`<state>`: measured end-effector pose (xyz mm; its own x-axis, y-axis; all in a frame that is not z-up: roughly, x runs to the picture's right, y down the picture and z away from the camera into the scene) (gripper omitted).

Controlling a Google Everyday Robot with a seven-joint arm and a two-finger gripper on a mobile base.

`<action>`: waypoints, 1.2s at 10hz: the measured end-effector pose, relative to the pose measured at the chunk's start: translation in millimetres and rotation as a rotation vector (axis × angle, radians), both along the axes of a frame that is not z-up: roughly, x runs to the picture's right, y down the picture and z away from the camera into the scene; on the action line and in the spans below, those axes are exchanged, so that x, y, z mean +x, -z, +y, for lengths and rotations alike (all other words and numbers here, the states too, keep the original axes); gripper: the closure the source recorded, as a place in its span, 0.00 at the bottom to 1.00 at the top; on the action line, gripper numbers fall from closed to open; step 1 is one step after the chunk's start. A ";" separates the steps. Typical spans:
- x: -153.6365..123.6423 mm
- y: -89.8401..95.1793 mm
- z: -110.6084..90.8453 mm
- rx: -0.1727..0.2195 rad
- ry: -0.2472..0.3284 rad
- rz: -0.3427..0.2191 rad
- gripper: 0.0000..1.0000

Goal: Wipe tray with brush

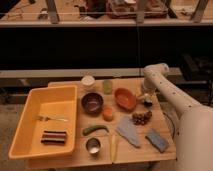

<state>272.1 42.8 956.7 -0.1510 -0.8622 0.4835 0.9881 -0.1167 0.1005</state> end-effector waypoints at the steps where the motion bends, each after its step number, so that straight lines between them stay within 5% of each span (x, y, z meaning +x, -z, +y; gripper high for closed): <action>1: 4.7 -1.5 -3.4 0.005 -0.017 0.006 0.35; 9: 14.5 -7.6 0.9 -0.005 -0.030 0.021 0.37; 12: 14.1 -10.0 9.1 -0.015 -0.018 0.018 0.64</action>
<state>286.3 51.9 966.7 -0.1268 -0.8572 0.4991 0.9916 -0.0974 0.0846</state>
